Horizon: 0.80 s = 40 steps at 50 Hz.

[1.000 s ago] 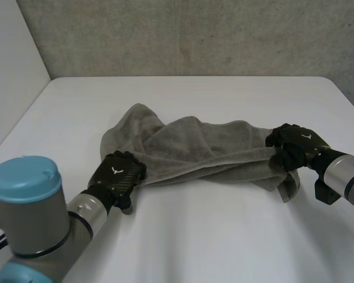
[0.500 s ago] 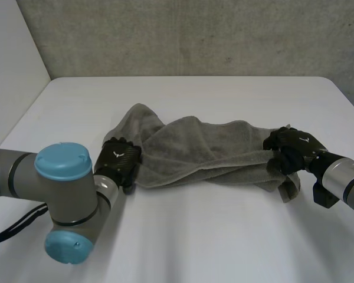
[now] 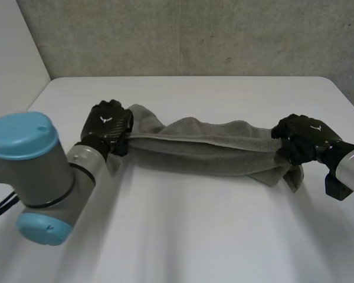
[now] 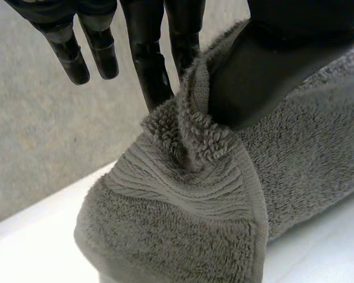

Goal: Fold the towel.

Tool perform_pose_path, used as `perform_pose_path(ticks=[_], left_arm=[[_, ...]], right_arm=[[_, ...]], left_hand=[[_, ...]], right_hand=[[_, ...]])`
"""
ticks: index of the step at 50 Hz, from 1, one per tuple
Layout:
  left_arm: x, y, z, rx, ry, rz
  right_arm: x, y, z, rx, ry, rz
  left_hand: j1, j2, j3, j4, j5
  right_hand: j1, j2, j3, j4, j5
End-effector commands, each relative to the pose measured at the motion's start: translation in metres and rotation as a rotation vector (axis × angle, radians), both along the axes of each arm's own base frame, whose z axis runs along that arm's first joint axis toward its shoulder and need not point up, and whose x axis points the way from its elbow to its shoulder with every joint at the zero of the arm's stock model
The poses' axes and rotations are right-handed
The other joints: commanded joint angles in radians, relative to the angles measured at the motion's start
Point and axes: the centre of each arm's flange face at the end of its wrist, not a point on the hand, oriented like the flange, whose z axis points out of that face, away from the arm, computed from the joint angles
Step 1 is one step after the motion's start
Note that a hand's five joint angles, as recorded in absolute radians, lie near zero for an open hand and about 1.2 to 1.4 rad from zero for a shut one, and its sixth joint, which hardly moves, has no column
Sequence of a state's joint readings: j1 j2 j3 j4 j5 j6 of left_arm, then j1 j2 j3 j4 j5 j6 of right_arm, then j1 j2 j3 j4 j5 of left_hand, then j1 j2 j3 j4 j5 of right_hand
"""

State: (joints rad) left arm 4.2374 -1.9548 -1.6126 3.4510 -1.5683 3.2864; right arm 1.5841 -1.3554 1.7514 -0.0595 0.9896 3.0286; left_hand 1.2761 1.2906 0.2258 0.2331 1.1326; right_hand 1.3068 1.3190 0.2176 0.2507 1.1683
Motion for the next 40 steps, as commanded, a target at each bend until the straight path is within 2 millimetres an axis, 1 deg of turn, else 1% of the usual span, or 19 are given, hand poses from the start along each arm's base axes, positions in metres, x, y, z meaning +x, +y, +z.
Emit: perform_pose_path(ticks=[1,2,3,4,5,7,11,14,20,23,25,31,34,36,37,39,40], left_arm=[[0.012,0.008,0.003,0.029,-0.017,0.000],[0.014,0.009,0.000,0.053,-0.026,0.005],[0.016,0.011,-0.004,0.077,-0.038,0.004],[0.016,0.011,-0.004,0.077,-0.039,0.004],[0.017,0.013,-0.008,0.096,-0.047,0.000],[0.017,0.016,-0.010,0.113,-0.052,-0.004],[0.019,0.018,-0.012,0.131,-0.058,-0.015],[0.022,0.017,-0.013,0.139,-0.060,-0.010],[0.031,0.012,-0.013,0.167,-0.069,0.022],[0.035,0.010,-0.012,0.175,-0.071,0.034],[0.037,0.008,-0.011,0.175,-0.070,0.042],[0.044,0.003,-0.009,0.179,-0.069,0.065],[0.044,0.004,-0.010,0.189,-0.070,0.059],[0.043,0.004,-0.009,0.190,-0.067,0.052],[0.043,0.004,-0.009,0.190,-0.067,0.052],[0.044,0.001,-0.008,0.190,-0.059,0.050],[0.044,0.001,-0.008,0.190,-0.059,0.050]], right_arm=[[0.001,0.011,-0.007,-0.025,0.123,0.050],[0.001,0.011,-0.007,-0.025,0.124,0.050],[0.001,0.013,-0.012,-0.023,0.164,0.062],[-0.001,0.013,-0.019,-0.015,0.203,0.064],[-0.001,0.013,-0.019,-0.015,0.203,0.064],[-0.002,0.012,-0.031,-0.009,0.252,0.069],[-0.004,0.008,-0.036,-0.012,0.271,0.050],[-0.006,0.001,-0.042,-0.043,0.279,0.029],[-0.008,-0.003,-0.041,-0.071,0.286,0.004],[-0.010,-0.004,-0.039,-0.080,0.292,-0.011],[-0.012,-0.006,-0.039,-0.083,0.301,-0.034],[-0.014,-0.008,-0.040,-0.084,0.306,-0.046],[-0.013,-0.009,-0.043,-0.086,0.307,-0.046],[-0.011,-0.007,-0.049,-0.071,0.306,-0.036],[-0.011,-0.007,-0.049,-0.071,0.306,-0.036],[-0.010,-0.007,-0.053,-0.058,0.307,-0.032],[-0.010,-0.006,-0.057,-0.041,0.307,-0.030]], left_hand=[[0.120,0.106,-0.051,-0.059,0.089],[0.120,0.106,-0.051,-0.059,0.089],[0.120,0.106,-0.051,-0.059,0.089],[0.120,0.106,-0.051,-0.059,0.089],[0.120,0.106,-0.051,-0.059,0.089],[0.120,0.106,-0.051,-0.059,0.089],[0.120,0.106,-0.051,-0.059,0.089],[0.120,0.106,-0.051,-0.059,0.089],[0.120,0.106,-0.051,-0.059,0.089],[0.120,0.106,-0.051,-0.059,0.089],[0.120,0.106,-0.051,-0.059,0.089],[0.120,0.106,-0.051,-0.059,0.089],[0.120,0.106,-0.051,-0.059,0.089],[0.120,0.106,-0.051,-0.059,0.089],[0.120,0.106,-0.051,-0.059,0.089],[0.120,0.106,-0.051,-0.059,0.089],[0.120,0.106,-0.051,-0.059,0.089]], right_hand=[[0.064,0.052,-0.043,-0.076,0.028],[0.064,0.052,-0.043,-0.076,0.028],[-0.073,-0.085,-0.043,-0.076,-0.109],[-0.152,-0.165,-0.043,-0.076,-0.188],[-0.153,-0.165,-0.043,-0.076,-0.189],[-0.331,-0.344,-0.043,-0.076,-0.367],[-0.376,-0.389,-0.043,-0.076,-0.412],[-0.417,-0.429,-0.043,-0.076,-0.453],[-0.467,-0.480,-0.043,-0.076,-0.503],[-0.520,-0.532,-0.043,-0.076,-0.556],[-0.611,-0.623,-0.043,-0.076,-0.647],[-0.649,-0.662,-0.043,-0.076,-0.685],[-0.676,-0.688,-0.043,-0.076,-0.712],[-0.752,-0.764,-0.043,-0.076,-0.788],[-0.752,-0.764,-0.043,-0.076,-0.788],[-0.781,-0.794,-0.043,-0.076,-0.817],[-0.805,-0.817,-0.043,-0.076,-0.841]])
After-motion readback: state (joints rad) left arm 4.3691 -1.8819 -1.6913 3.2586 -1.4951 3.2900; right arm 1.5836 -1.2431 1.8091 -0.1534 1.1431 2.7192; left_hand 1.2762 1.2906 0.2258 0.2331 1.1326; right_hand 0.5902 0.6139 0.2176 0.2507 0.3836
